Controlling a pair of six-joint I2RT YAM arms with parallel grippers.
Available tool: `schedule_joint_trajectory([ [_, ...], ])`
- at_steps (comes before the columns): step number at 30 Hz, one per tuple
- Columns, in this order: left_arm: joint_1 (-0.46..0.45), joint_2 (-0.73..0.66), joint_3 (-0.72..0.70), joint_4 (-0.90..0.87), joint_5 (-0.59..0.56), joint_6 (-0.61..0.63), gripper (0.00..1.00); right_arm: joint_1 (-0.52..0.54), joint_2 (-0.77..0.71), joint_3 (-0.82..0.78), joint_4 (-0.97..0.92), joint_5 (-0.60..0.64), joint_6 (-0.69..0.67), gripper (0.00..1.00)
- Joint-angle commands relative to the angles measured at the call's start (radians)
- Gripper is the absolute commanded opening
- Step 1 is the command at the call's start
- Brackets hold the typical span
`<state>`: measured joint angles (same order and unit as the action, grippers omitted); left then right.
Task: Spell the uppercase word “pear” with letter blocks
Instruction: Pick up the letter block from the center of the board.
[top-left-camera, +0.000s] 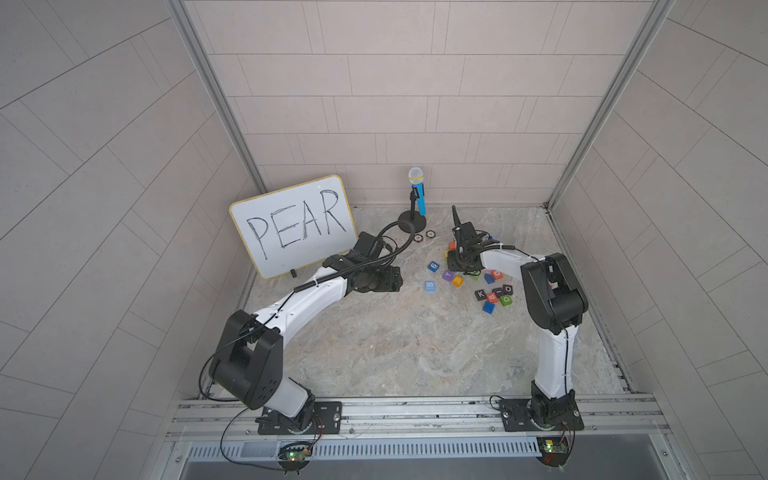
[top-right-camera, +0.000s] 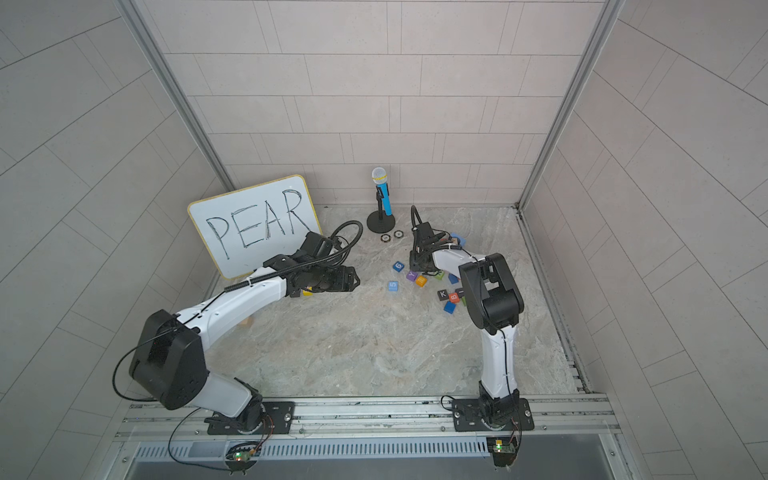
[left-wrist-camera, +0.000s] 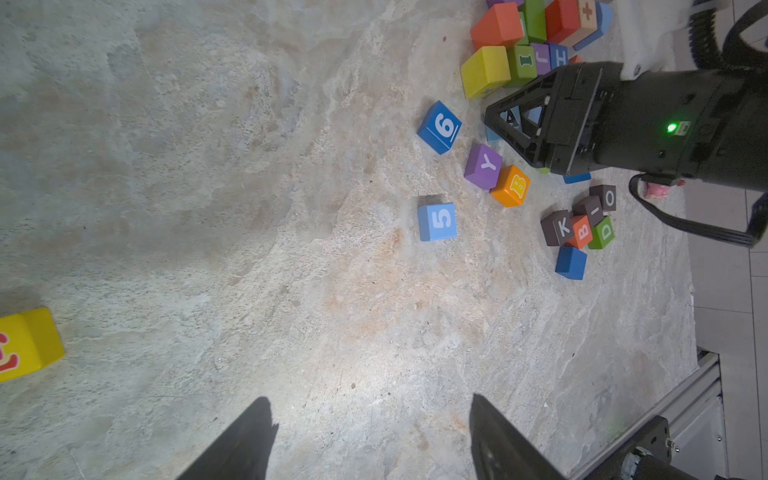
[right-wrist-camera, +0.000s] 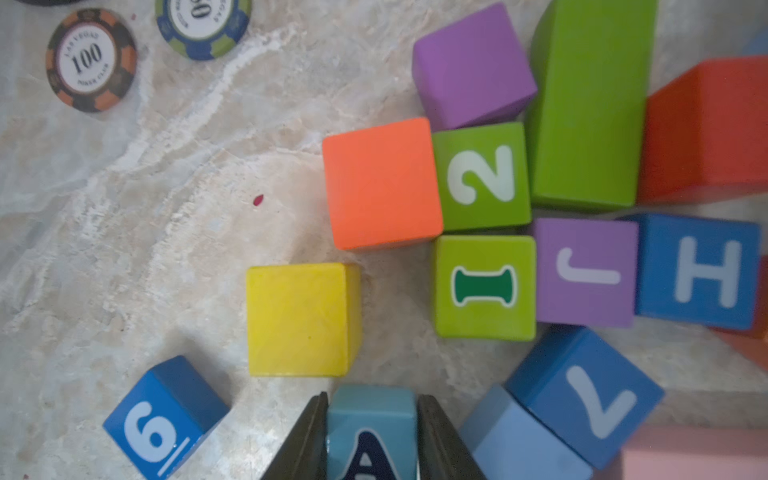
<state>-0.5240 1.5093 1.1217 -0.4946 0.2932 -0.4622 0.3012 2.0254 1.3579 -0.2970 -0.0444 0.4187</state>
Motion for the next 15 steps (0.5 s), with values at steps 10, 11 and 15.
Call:
schedule_joint_trajectory([
  [10,0.001,-0.032,-0.011,0.002,-0.016,0.007,0.78,0.006,-0.001,0.015,-0.031,0.023,-0.001,0.32],
  [11,0.000,-0.033,-0.013,0.001,-0.018,0.006,0.78,0.005,-0.002,0.015,-0.031,0.024,-0.001,0.31],
  [15,0.000,-0.034,-0.016,0.001,-0.019,0.004,0.78,0.006,-0.006,0.015,-0.031,0.024,0.003,0.30],
])
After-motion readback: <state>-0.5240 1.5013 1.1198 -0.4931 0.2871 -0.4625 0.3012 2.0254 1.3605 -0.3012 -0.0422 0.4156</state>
